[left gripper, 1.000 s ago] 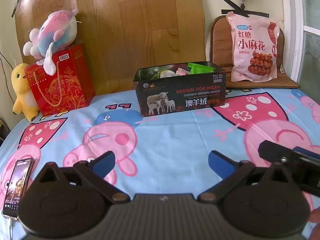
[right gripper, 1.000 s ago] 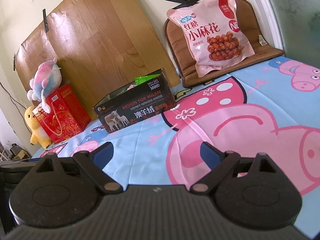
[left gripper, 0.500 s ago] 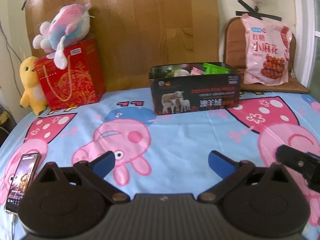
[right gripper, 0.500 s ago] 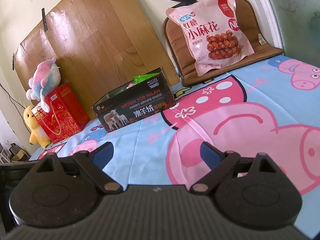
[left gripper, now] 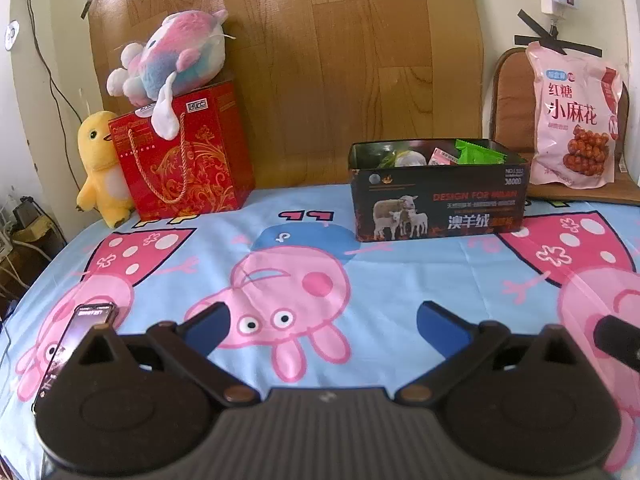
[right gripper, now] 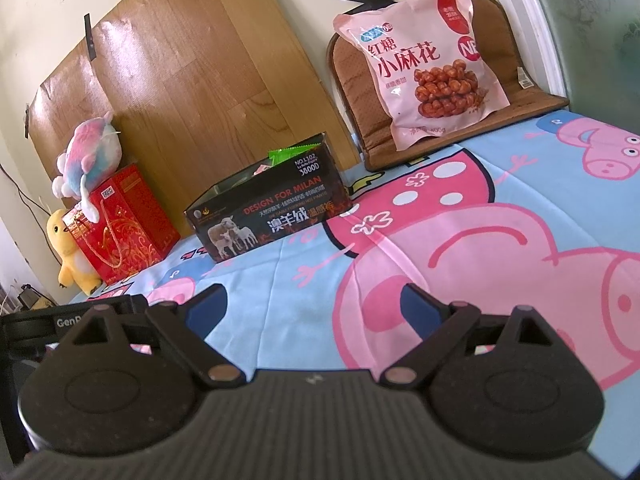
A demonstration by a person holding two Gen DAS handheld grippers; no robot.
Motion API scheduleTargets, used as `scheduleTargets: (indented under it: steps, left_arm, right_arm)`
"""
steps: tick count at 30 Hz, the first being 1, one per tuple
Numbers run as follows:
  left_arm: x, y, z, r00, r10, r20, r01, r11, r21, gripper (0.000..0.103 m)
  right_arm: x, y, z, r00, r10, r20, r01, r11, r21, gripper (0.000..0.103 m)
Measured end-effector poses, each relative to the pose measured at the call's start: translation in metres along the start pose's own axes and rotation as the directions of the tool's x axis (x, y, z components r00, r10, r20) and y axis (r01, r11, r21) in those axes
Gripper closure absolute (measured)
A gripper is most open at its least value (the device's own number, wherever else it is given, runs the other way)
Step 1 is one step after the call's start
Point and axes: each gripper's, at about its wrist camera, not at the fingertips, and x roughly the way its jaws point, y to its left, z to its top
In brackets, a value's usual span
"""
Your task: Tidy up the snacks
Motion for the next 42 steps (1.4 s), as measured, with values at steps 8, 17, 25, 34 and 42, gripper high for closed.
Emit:
scheduleTargets:
  steps: [8,17,25,34,42]
  left_arm:
    - [0.0006,-0.0021,-0.0027,1.000,0.005,-0.012,-0.005,1.000,0.021,0.000]
    - [0.0004,0.0000,-0.0025,0.997,-0.058,-0.046,0.059,0.998,0.013,0.000]
    - [0.0031,-0.0035,-0.0032,0.995,-0.068,-0.077,0.069,0.997,0.016,0.000]
    - [0.0050,-0.0057,-0.0033,0.994,-0.069,-0.089,0.072,0.997,0.023,0.000]
    - [0.0061,-0.0066,-0.0043,0.992,-0.092,-0.091,0.094,0.995,0.023,0.000]
  right_arm:
    - [0.0010,0.0005,-0.0016,1.000,0.001,-0.006,-0.001,1.000,-0.005,0.008]
    - [0.0015,0.0013,-0.0026,1.000,0.001,-0.010,-0.001,1.000,-0.003,0.008]
    - [0.0021,0.0016,-0.0016,1.000,0.001,-0.014,-0.001,1.000,-0.005,0.008]
    - [0.0025,0.0009,-0.0025,1.000,0.000,-0.019,0.000,1.000,-0.005,0.008]
    - [0.0025,0.0003,-0.0026,1.000,-0.001,-0.018,0.001,1.000,-0.004,0.008]
